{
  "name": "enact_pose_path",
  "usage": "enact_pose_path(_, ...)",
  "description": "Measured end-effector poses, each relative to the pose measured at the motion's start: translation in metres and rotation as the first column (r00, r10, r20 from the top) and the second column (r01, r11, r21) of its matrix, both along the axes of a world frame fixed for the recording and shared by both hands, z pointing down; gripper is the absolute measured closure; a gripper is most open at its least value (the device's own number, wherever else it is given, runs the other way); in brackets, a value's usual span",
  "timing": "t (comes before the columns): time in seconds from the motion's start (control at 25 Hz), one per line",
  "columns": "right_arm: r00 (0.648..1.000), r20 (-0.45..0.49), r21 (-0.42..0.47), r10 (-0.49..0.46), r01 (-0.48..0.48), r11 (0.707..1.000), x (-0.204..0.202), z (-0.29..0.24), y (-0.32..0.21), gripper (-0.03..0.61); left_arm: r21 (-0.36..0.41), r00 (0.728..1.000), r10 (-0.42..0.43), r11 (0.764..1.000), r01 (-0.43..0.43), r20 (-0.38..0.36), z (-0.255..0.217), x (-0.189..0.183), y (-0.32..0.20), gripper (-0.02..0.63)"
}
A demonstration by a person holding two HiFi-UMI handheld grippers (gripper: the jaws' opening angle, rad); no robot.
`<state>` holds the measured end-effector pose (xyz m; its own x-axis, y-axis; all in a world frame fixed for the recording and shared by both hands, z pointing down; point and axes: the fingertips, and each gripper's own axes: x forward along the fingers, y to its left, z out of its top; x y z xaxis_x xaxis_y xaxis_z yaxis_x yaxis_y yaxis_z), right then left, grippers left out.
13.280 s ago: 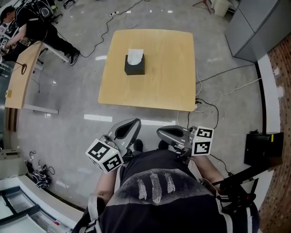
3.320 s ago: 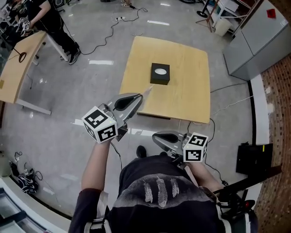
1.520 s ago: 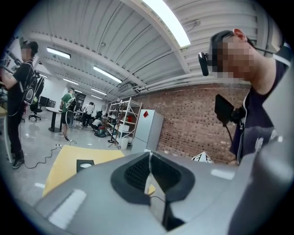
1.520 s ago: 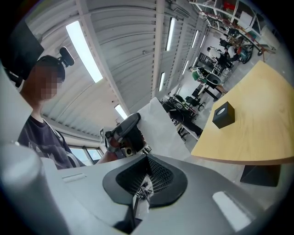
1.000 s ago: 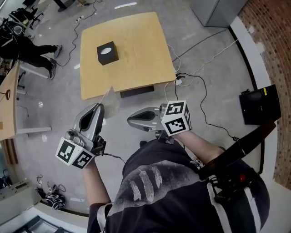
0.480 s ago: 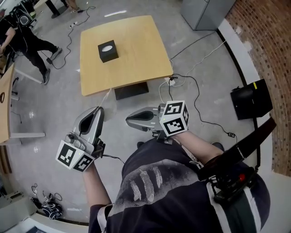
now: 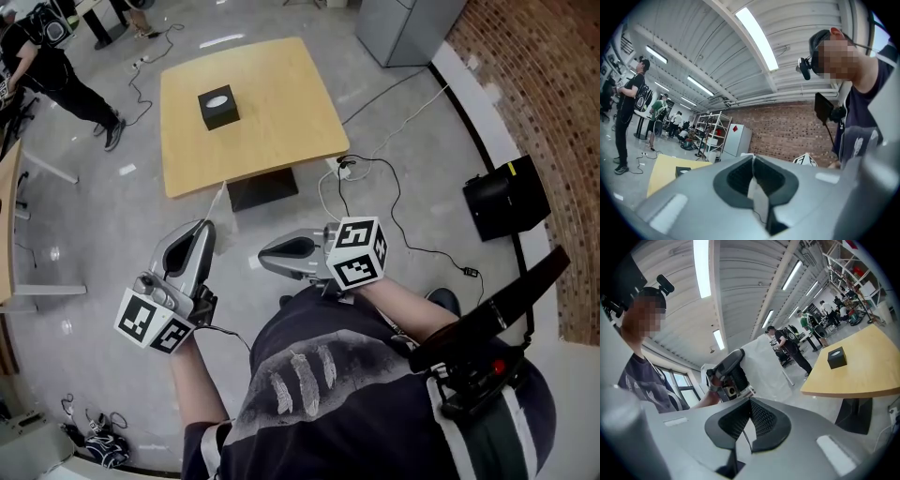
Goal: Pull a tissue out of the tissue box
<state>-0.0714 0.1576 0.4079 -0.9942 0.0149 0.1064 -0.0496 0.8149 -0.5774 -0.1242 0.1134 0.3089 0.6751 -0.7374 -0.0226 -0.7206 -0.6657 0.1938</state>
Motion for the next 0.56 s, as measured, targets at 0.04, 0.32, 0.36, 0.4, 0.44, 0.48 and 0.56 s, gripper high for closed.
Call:
enact_pose_path(0.04,1.0,-0.003,0.0,0.001,-0.001,1.0,0.0,0.0,0.0,0.58,0.002,1.0,0.004,1.0,-0.004,0.001,0.0,0.0,0.0,0.612)
enact_pose_path(0.32,1.0,-0.001,-0.018,0.023,-0.023,1.0,0.006,-0.002,-0.017,0.58,-0.012,0.999,0.043,0.999,-0.043,0.013,-0.005,0.011,-0.016,0.612)
enact_pose_path(0.36,1.0,0.003,-0.023,0.028,-0.028,0.999,0.008,-0.003,-0.022,0.58,-0.016,0.999,0.048,0.999,-0.048,0.018,-0.006,0.013,-0.021,0.612)
enact_pose_path(0.4,0.999,0.008,-0.029,0.032,-0.032,0.999,0.009,-0.004,-0.029,0.58,-0.019,0.998,0.051,0.999,-0.051,0.023,-0.008,0.016,-0.027,0.612)
enact_pose_path(0.44,0.999,0.015,-0.034,0.038,-0.038,0.999,0.011,-0.005,-0.037,0.58,-0.021,0.998,0.055,0.998,-0.054,0.03,-0.01,0.018,-0.035,0.612)
enact_pose_path(0.48,0.999,0.023,-0.039,0.045,-0.044,0.998,0.013,-0.007,-0.046,0.58,-0.023,0.998,0.059,0.998,-0.058,0.037,-0.012,0.022,-0.045,0.612)
enact_pose_path(0.56,0.998,0.039,-0.048,0.059,-0.057,0.997,0.018,-0.009,-0.065,0.58,-0.027,0.996,0.069,0.997,-0.067,0.053,-0.014,0.029,-0.066,0.612)
